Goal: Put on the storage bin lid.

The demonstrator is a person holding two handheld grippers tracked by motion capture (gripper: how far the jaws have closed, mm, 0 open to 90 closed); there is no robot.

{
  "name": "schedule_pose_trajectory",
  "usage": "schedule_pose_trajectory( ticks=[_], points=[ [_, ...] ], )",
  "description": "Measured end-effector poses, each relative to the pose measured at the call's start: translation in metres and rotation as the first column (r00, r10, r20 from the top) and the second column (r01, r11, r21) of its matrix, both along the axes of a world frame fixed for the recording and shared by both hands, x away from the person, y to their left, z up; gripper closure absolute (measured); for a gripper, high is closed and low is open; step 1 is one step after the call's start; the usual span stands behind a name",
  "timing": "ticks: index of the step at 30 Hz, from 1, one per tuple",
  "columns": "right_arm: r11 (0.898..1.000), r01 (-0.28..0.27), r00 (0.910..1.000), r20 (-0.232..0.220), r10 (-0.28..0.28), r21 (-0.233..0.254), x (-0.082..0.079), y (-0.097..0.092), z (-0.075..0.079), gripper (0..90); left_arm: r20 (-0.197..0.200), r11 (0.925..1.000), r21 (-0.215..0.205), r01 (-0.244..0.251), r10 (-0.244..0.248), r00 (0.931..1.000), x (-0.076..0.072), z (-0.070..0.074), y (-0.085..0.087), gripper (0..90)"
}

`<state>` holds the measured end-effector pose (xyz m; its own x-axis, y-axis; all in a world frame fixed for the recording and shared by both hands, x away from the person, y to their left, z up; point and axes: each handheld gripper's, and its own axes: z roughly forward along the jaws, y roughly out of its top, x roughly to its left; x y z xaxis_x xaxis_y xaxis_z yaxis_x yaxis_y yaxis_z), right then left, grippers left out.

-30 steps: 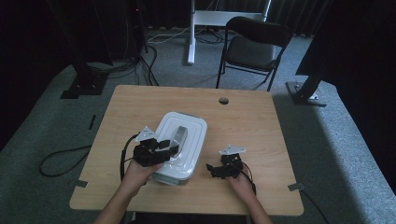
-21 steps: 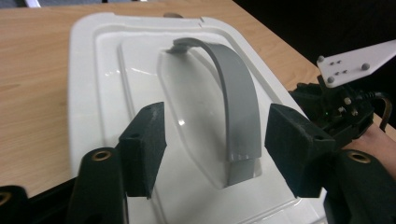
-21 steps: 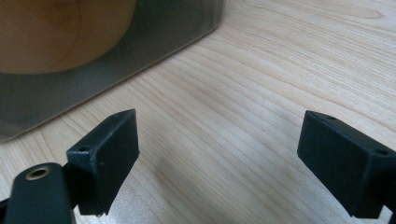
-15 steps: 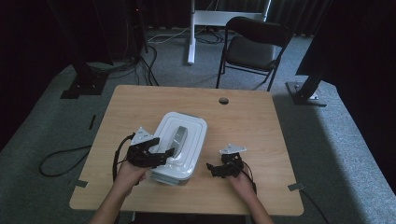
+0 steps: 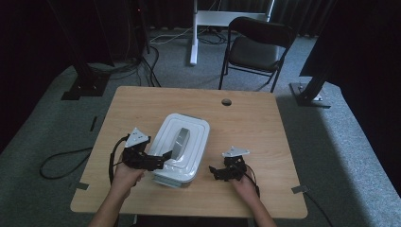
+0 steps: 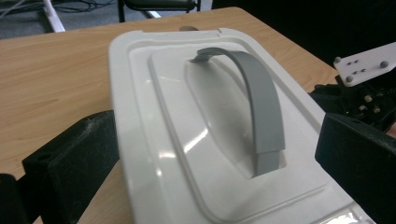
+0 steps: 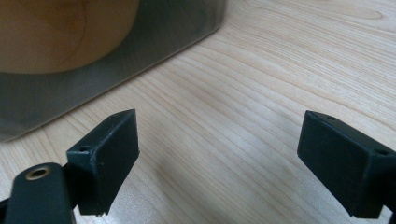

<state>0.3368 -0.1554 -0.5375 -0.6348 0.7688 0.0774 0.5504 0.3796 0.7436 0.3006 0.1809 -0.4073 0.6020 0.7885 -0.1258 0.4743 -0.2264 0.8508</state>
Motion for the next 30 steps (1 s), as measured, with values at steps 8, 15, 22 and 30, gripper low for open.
schedule_pose_trajectory(
  ticks=[8,15,22,30],
  points=[
    [1.000,0.000,1.0000,-0.005,0.000,0.006,0.000,0.001,0.000,11.9,0.039,0.9992,-0.005,-0.039,0.039,0.9985,-0.001,0.002,0.015,0.3],
    [1.000,0.005,1.0000,-0.004,-0.005,0.005,0.000,0.000,0.000,11.9,0.055,0.9974,0.010,-0.071,0.071,0.9960,0.001,-0.001,0.026,0.4],
    [1.000,0.005,1.0000,-0.006,-0.005,0.004,0.000,-0.001,0.000,11.9,0.073,0.9929,0.005,-0.119,0.118,0.9903,0.007,-0.009,0.039,0.3],
    [1.000,0.007,0.9999,-0.010,-0.007,-0.002,-0.001,-0.002,-0.001,11.9,0.068,0.9885,0.010,-0.151,0.150,0.9863,0.011,-0.021,0.053,0.3]
  ],
)
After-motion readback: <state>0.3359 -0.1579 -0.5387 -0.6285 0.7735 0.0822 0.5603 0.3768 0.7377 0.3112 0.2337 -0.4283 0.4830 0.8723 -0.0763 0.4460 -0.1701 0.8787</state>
